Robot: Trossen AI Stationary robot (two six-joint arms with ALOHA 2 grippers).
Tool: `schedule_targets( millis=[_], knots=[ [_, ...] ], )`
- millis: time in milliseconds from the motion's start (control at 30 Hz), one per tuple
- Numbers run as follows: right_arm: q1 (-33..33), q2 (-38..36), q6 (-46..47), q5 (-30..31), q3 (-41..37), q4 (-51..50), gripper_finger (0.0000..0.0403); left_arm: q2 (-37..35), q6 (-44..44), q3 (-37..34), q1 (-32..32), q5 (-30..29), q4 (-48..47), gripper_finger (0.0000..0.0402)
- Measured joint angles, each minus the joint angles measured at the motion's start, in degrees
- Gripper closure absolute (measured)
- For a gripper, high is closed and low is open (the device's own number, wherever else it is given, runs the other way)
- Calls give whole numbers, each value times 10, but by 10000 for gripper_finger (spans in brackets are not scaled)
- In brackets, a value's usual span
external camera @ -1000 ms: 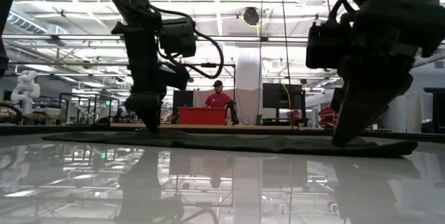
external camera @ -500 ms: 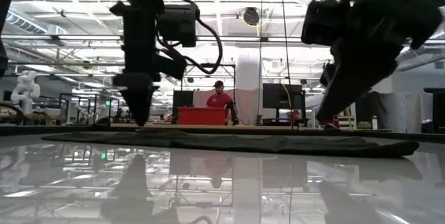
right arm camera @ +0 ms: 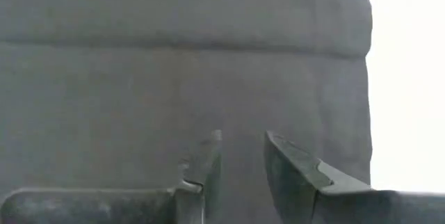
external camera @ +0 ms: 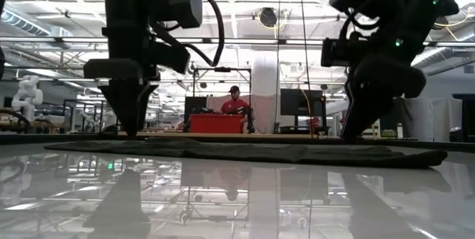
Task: Roll towel
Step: Roll the black towel
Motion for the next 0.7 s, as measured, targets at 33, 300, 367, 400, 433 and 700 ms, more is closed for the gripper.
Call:
schedule_targets(
  millis=[33,300,367,400,433,700],
  knots=[
    [-5,0,0,-1,-5,1,303,0,-2,0,-2,-3,2,203],
    [-10,0,34,-27,-41,24,303,4,0,-35,12,-5,57,203],
    [-4,0,48,-36,-47,37,303,8,8,-43,18,-6,58,203],
    [-1,-1,53,-39,-52,46,303,10,15,-46,21,-7,61,203],
    [3,-1,59,-44,-56,55,303,13,21,-49,24,-7,68,203],
    [49,-1,135,-59,-65,82,303,23,98,-52,48,-44,102,203]
  ],
)
